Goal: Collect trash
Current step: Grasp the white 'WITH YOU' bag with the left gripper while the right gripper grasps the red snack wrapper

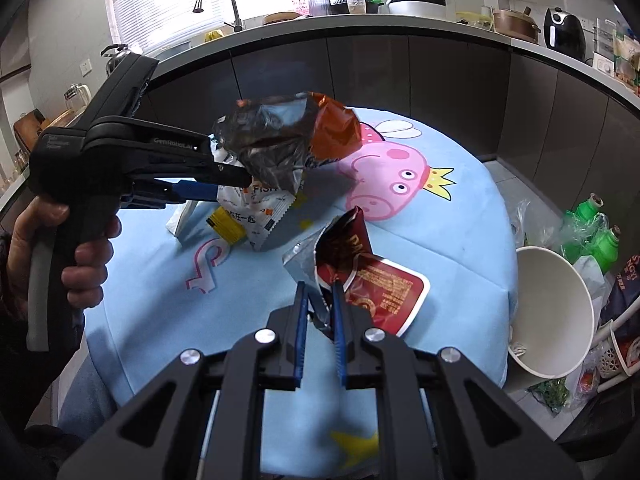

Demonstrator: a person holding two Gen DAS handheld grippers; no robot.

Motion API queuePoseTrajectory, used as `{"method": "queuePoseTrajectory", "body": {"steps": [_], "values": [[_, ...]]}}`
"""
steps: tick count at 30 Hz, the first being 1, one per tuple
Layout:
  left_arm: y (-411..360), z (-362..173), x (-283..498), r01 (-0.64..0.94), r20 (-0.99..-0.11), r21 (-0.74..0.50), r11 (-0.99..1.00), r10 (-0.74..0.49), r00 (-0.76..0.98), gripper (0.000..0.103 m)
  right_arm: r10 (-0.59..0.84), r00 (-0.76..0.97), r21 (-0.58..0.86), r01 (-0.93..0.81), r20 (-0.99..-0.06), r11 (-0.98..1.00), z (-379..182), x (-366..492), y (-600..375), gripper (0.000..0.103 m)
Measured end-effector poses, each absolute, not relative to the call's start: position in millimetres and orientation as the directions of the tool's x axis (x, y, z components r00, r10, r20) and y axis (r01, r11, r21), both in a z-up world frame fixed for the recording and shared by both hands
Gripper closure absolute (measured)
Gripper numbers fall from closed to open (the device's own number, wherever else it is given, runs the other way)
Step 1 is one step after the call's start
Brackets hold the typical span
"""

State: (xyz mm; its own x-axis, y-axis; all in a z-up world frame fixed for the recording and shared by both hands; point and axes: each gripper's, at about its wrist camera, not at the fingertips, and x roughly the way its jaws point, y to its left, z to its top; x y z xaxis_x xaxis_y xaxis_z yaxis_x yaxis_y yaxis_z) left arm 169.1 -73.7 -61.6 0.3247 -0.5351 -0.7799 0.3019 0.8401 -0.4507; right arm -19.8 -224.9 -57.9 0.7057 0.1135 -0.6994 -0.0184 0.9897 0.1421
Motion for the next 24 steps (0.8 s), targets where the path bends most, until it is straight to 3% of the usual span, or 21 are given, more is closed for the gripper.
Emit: {"method": "queuePoseTrajectory", "body": {"steps": [4,12,15,17,24], "values": [[-63.4,-49.5,159.5,0.339,-0.766,-0.457,0.822,-0.557,0.321,0.095,0.118,0.711,0.151,-0.017,-0.693,0.988,-56.7,-21.3,-226.7,0.09],[-30.2,-35.6,114.0,0.387,-0.774,-0.43,0.815,-0.554,0.307,0.092,0.12,0.721,0.158,-0.015,-0.683,0.987,-52.1,-25.0,-227.0,0.09],[-17.3,-37.6,99.5,0.386,-0.783,-0.419,0.822,-0.543,0.305,0.078,0.124,0.724,0.162,-0.017,-0.679,0.987,-50.9,-25.7,-227.4,0.09],[-12.7,-42.9,93.9,0.378,-0.799,-0.384,0.842,-0.508,0.321,0.054,0.125,0.724,0.163,-0.018,-0.678,0.986,-50.7,-25.9,-226.4,0.09],[-23.3,-58.6,90.6,0.393,-0.826,-0.367,0.843,-0.49,0.28,0.041,0.127,0.727,0.158,-0.026,-0.675,0.987,-46.8,-30.9,-221.9,0.09]]}}
